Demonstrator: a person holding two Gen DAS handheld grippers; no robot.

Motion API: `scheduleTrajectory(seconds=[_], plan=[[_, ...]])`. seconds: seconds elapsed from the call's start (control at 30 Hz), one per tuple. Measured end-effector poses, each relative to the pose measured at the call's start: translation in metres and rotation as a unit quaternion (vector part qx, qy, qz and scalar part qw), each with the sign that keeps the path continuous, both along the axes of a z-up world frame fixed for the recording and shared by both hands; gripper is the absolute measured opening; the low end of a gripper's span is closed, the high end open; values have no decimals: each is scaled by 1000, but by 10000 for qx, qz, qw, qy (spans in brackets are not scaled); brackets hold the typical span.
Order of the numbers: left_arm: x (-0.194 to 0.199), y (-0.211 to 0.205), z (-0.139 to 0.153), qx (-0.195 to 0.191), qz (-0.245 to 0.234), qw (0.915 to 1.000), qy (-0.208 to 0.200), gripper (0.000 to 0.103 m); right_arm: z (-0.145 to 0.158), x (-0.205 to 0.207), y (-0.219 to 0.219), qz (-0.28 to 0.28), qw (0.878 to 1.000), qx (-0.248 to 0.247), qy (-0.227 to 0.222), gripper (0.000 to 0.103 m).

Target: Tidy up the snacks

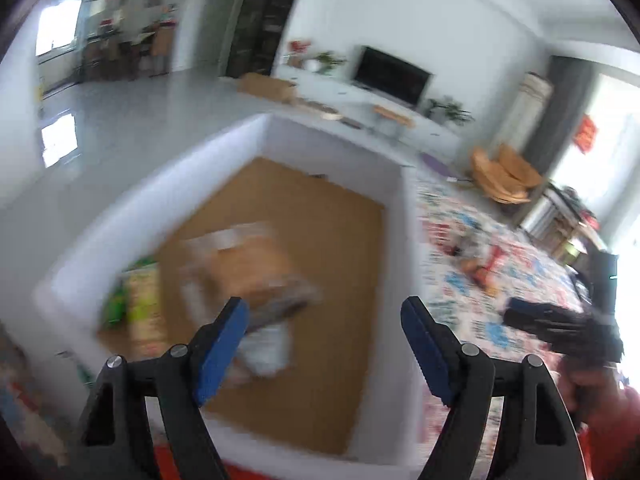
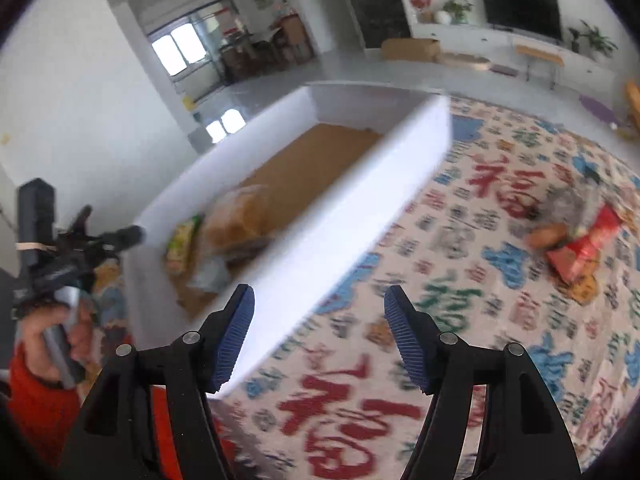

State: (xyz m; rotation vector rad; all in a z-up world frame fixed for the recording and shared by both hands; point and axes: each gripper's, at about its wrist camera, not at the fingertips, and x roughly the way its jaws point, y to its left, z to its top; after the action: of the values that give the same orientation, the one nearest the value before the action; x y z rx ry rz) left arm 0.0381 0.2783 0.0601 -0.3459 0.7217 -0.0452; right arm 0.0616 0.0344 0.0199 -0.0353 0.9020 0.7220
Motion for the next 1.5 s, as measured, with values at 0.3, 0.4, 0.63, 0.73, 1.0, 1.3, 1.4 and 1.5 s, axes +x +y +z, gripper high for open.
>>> scheduleTrajectory(seconds=[0.3, 0.4, 0.63, 0.73, 1.0, 1.3, 1.4, 1.5], plan=[[48, -187, -17, -191, -2132, 9768, 102, 95, -82, 14, -218, -2483, 9530, -1666, -494, 71], [76, -232, -59, 208, -2265, 9731, 376, 95, -93, 8, -262, -2959, 9398, -1639, -496, 71], [134, -260, -122, 891, -1868, 9752, 784, 95, -97, 10, -309, -3421, 9358, -817, -213, 75], [147, -266, -135, 1318, -1692, 9740, 725, 95, -100, 12, -305, -3384, 9366, -879, -212, 77], [153, -276, -141, 1646, -1751, 9669, 861, 103, -107, 10, -301, -3398, 9316, -1267, -227, 83], [153, -276, -141, 1649, -1749, 9669, 859, 103, -107, 10, -300, -3388, 9311, -1326, -240, 84], [153, -276, -141, 1649, -1749, 9669, 859, 103, -107, 10, -300, -3389, 9311, -1325, -240, 84], [153, -276, -141, 1648, -1748, 9669, 859, 103, -107, 10, -300, -3389, 9311, -1326, -239, 84]])
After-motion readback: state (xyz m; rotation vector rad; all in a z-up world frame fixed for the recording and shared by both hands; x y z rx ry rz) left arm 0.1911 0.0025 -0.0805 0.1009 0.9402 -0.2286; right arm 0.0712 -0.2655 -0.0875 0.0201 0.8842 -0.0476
